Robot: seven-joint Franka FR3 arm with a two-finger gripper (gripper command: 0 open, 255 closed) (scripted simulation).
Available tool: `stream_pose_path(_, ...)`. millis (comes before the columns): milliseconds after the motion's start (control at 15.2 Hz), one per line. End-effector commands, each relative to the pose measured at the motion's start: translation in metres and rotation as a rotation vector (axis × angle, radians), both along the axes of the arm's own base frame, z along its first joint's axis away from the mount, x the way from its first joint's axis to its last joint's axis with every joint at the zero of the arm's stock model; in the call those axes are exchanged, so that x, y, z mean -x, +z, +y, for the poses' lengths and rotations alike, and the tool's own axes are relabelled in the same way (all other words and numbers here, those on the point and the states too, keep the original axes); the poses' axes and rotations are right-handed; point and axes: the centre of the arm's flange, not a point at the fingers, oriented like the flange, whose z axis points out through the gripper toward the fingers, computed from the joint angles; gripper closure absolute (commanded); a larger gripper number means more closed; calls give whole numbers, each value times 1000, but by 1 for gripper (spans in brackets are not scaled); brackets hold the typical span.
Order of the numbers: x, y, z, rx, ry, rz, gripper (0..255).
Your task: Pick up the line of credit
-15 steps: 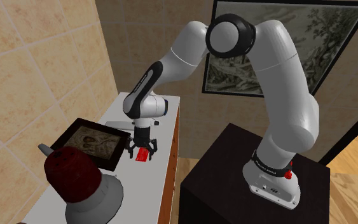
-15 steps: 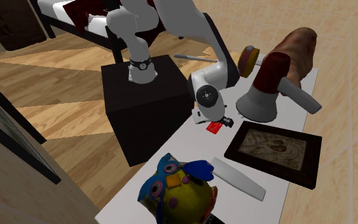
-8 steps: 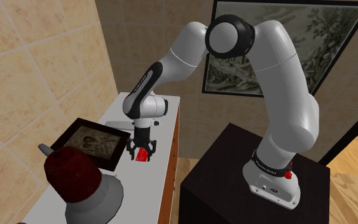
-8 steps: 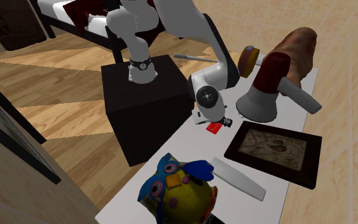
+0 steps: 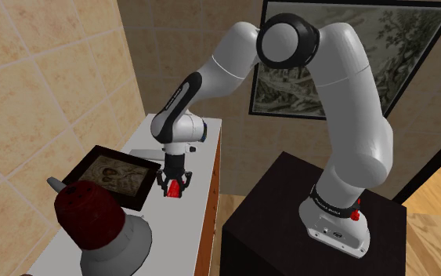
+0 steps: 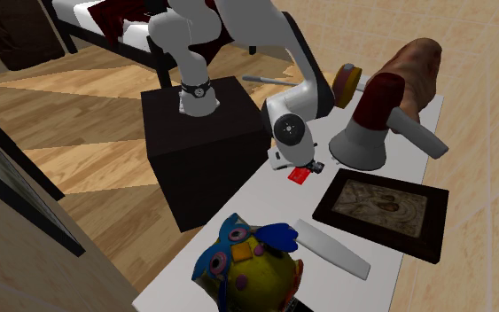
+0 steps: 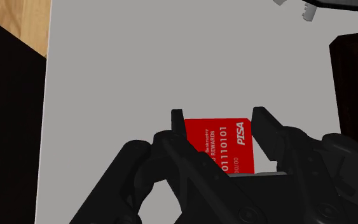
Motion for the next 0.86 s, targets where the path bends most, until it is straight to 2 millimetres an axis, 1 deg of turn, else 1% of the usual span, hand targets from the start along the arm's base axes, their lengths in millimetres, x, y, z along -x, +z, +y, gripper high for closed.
stream_pose_path(0, 0, 10, 0, 0, 0, 0, 255)
stream_pose_path(660, 0, 63, 0, 0, 0, 0, 255)
stream_pose_path(792, 0, 64, 0, 0, 0, 0, 255)
